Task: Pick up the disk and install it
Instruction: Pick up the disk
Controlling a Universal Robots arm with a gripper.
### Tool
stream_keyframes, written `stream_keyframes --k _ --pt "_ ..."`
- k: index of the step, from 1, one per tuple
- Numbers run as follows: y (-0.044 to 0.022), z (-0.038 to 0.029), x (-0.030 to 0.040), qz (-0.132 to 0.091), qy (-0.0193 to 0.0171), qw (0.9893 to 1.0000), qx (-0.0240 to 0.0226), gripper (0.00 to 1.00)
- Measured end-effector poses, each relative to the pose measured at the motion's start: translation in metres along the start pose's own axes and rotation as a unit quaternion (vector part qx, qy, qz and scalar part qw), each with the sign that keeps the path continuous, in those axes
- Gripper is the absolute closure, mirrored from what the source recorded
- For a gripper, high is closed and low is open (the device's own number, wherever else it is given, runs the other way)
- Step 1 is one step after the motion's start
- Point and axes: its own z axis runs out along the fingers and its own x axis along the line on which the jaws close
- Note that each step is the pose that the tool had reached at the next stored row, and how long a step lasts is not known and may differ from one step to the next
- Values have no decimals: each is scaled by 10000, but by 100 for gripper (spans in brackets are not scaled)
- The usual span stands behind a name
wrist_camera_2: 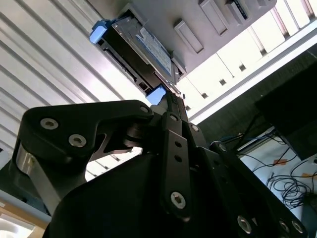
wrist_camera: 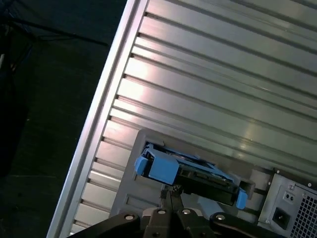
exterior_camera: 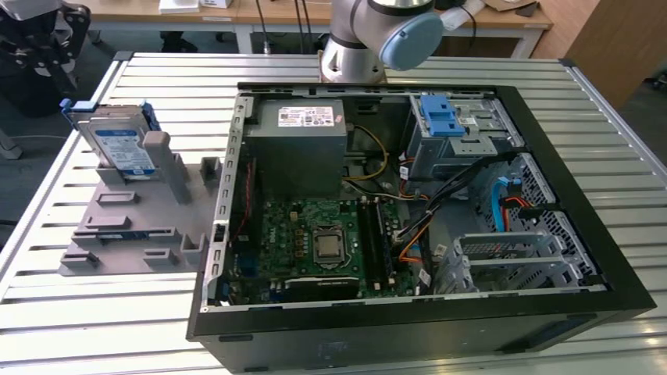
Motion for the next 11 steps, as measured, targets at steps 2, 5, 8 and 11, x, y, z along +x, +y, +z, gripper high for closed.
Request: stream_keyframes --k 2,5,8,11 --pt "0 2 0 -135 1 9999 -3 89" --pt "0 5 0 -348 3 9994 -9 89" --pt "0 7 0 -564 5 9984 -14 89" --pt "0 9 0 -805 8 9968 -20 89"
